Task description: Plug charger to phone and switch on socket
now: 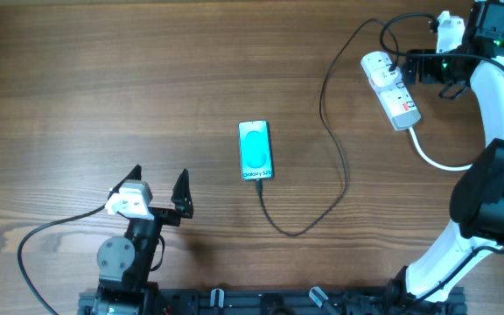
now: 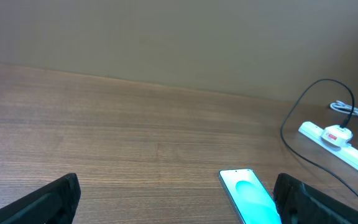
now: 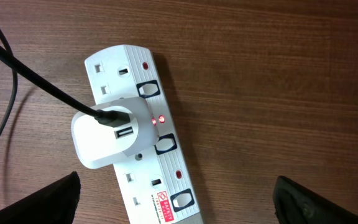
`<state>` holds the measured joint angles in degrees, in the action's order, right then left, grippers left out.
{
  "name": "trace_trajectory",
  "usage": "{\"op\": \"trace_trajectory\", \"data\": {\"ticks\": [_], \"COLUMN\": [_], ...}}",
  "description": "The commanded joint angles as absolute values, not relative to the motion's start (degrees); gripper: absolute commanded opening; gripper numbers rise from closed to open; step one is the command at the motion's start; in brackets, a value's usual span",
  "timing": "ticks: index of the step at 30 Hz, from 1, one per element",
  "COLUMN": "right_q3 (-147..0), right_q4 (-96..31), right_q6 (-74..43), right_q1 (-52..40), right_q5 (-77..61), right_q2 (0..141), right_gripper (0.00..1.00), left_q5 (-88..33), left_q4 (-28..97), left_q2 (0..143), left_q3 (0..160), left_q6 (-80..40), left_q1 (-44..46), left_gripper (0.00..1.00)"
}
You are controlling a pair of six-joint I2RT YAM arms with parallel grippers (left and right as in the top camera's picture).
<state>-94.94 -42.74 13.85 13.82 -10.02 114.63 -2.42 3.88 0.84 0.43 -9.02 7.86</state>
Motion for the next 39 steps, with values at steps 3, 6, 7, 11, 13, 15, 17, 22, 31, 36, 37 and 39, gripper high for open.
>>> {"op": "trace_trajectory", "data": {"ticks": [3, 6, 7, 11, 13, 15, 17, 22, 31, 36, 37, 39], "right_q3": [-94.85, -94.85, -94.85, -94.85, -94.85, -94.85, -94.85, -94.85, -94.85, -94.85, -94.85, -94.85], "right_q4": [-42.65, -42.65, -42.65, -42.65, -42.65, -42.65, -42.63, -42.65, -42.7, -42.7, -42.7, -42.7], "right_q6": [14.85, 14.83, 14.85, 14.85, 14.85, 14.85, 14.83, 14.83, 14.85, 14.83, 14.85, 14.83], "right_q1": [13.85, 13.85, 13.85, 13.85, 13.85, 13.85, 13.85, 14.0, 13.69, 13.69, 13.69, 13.69], "right_q5": [-9.41, -9.41, -9.41, -9.41, -9.41, -9.41, -9.41, -9.41, -9.41, -9.41, -9.41, -9.41], "right_q2": [114.91, 114.91, 114.91, 114.91, 114.91, 114.91, 114.91, 114.87, 100.77, 88.86, 87.07, 83.88], "right_gripper": [1.0, 1.0, 1.0, 1.0, 1.0, 1.0, 1.0, 1.0, 1.0, 1.0, 1.0, 0.99], "left_q5": [-2.26, -2.26, -2.24, -2.26, -2.26, -2.26, -2.26, -2.26, -2.26, -2.26, -2.26, -2.26], "left_q4": [4.36, 4.36, 4.36, 4.36, 4.36, 4.36, 4.36, 4.36, 4.36, 4.36, 4.36, 4.36], "left_q2": [0.23, 0.23, 0.23, 0.23, 0.23, 0.23, 0.27, 0.27, 0.34, 0.34, 0.34, 0.36], "left_q3": [0.32, 0.32, 0.32, 0.32, 0.32, 0.32, 0.32, 0.32, 0.32, 0.32, 0.32, 0.32], "left_q6": [-7.9, -7.9, -7.9, -7.88, -7.9, -7.9, -7.9, -7.9, -7.9, -7.9, -7.9, -7.9], "left_q1": [7.55, 7.55, 7.55, 7.55, 7.55, 7.55, 7.55, 7.55, 7.55, 7.55, 7.55, 7.55], "left_gripper": [1.0, 1.0, 1.0, 1.0, 1.0, 1.0, 1.0, 1.0, 1.0, 1.0, 1.0, 1.0]}}
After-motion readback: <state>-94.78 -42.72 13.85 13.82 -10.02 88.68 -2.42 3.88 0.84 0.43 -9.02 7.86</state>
